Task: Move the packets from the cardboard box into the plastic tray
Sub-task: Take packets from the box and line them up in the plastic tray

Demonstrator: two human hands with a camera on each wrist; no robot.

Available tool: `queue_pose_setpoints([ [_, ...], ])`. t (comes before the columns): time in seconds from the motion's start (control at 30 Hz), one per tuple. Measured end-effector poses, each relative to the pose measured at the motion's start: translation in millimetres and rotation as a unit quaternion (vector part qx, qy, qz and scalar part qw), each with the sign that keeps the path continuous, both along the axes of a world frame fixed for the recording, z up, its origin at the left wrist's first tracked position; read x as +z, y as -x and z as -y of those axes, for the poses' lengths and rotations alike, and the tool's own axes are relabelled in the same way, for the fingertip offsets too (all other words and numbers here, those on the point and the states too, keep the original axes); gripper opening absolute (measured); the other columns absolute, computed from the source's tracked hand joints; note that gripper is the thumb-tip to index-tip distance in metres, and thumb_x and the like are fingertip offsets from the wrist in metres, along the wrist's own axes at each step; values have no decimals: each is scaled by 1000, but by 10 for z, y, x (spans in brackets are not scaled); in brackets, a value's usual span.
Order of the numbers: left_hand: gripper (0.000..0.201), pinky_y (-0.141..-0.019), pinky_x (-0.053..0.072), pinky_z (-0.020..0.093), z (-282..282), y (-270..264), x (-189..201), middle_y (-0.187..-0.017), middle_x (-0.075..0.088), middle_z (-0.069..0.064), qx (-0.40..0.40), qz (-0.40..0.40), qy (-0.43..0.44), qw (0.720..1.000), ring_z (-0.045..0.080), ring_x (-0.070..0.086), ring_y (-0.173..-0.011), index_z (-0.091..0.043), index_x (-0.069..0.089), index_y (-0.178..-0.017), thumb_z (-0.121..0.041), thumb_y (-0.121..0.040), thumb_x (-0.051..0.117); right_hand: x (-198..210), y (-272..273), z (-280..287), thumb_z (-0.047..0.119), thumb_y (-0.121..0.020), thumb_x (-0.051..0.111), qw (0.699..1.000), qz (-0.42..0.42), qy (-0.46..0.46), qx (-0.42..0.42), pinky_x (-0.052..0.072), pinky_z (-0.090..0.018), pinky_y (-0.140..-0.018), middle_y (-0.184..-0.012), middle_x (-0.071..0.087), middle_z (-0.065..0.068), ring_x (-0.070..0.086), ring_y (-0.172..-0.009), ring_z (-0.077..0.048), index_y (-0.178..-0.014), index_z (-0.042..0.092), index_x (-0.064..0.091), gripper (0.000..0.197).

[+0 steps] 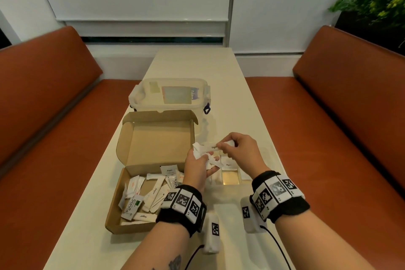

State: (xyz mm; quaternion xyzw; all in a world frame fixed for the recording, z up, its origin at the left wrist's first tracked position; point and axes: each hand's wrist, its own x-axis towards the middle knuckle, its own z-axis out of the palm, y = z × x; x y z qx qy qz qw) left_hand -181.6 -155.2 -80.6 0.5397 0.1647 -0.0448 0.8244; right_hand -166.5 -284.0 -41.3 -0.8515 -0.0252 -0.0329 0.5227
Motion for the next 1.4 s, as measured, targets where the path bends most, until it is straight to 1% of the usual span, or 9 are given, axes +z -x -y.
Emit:
queue_pose_setpoints([
  [0.13, 37, -65, 59, 31, -16, 5, -18, -115, 60, 13, 2, 17, -31, 999, 24, 67, -94, -13, 44, -129, 2, -95, 41, -66, 57, -46, 11, -76, 73, 997, -56, 27, 47, 45, -15, -51, -70, 67, -1, 56, -52, -6, -77, 12, 60, 14],
  [0.3, 39, -60, 58, 29, -12, -20, -22, -112, 61, 10, 12, 30, -72, 997, 23, 65, -95, -16, 43, -130, 1, -96, 41, -89, 33, -57, 15, -79, 69, 998, -59, -2, 28, 44, -20, -62, -75, 73, -4, 60, -66, -10, -94, 21, 62, 17],
  [0.47, 35, -58, 58, 26, -97, -16, -19, -103, 63, 4, 59, 61, -72, 994, 17, 66, -85, -20, 42, -126, -1, -98, 38, -269, -40, -58, 8, -83, 59, 992, -97, 22, -80, 43, -21, -59, -81, 72, -4, 57, -68, -14, -78, 14, 63, 9],
  [0.63, 31, -59, 57, 25, -173, -18, -35, -102, 63, 2, 83, 72, -65, 992, 16, 66, -86, -22, 43, -122, -2, -98, 38, -424, -5, -278, -7, -76, 53, 989, -118, 33, -76, 58, -39, -71, -70, 59, -5, 63, -68, -25, -72, 8, 56, 16],
  [0.83, 34, -58, 56, 23, -217, -20, -52, -101, 64, 1, 84, 65, -56, 993, 13, 67, -83, -19, 42, -127, -1, -98, 37, -565, -40, -488, -1, -77, 50, 979, -126, 159, -27, 39, -22, -60, -81, 65, -11, 55, -75, -21, -72, 11, 53, 13],
  [1.0, 38, -62, 57, 25, -226, -5, -42, -106, 64, 5, 86, 65, -54, 993, 13, 67, -84, -19, 40, -131, -1, -98, 38, -553, -74, -453, -1, -76, 55, 983, -123, 121, -64, 41, -22, -62, -76, 62, -9, 59, -74, -24, -77, 11, 57, 12],
  [1.2, 33, -62, 57, 24, -217, 21, -51, -110, 63, 8, 82, 66, -48, 993, 13, 67, -85, -21, 42, -125, -2, -98, 38, -611, -71, -477, 3, -79, 61, 981, -147, 119, -31, 40, -13, -49, -89, 68, -13, 58, -65, -15, -84, 10, 63, 9],
  [1.3, 32, -63, 58, 25, -227, 22, -49, -107, 64, 6, 86, 67, -49, 993, 13, 67, -84, -26, 43, -118, -2, -98, 38, -610, -126, -423, 5, -81, 64, 979, -118, 168, -6, 48, -18, -66, -94, 68, -11, 62, -76, -18, -98, 6, 67, 18],
  [1.4, 33, -64, 58, 27, -229, 24, -46, -106, 64, 4, 86, 67, -47, 993, 12, 68, -85, -30, 43, -114, -2, -98, 39, -587, -149, -332, 21, -81, 69, 956, -76, 282, 32, 43, -27, -85, -104, 66, -4, 57, -101, -20, -111, 16, 67, 31],
])
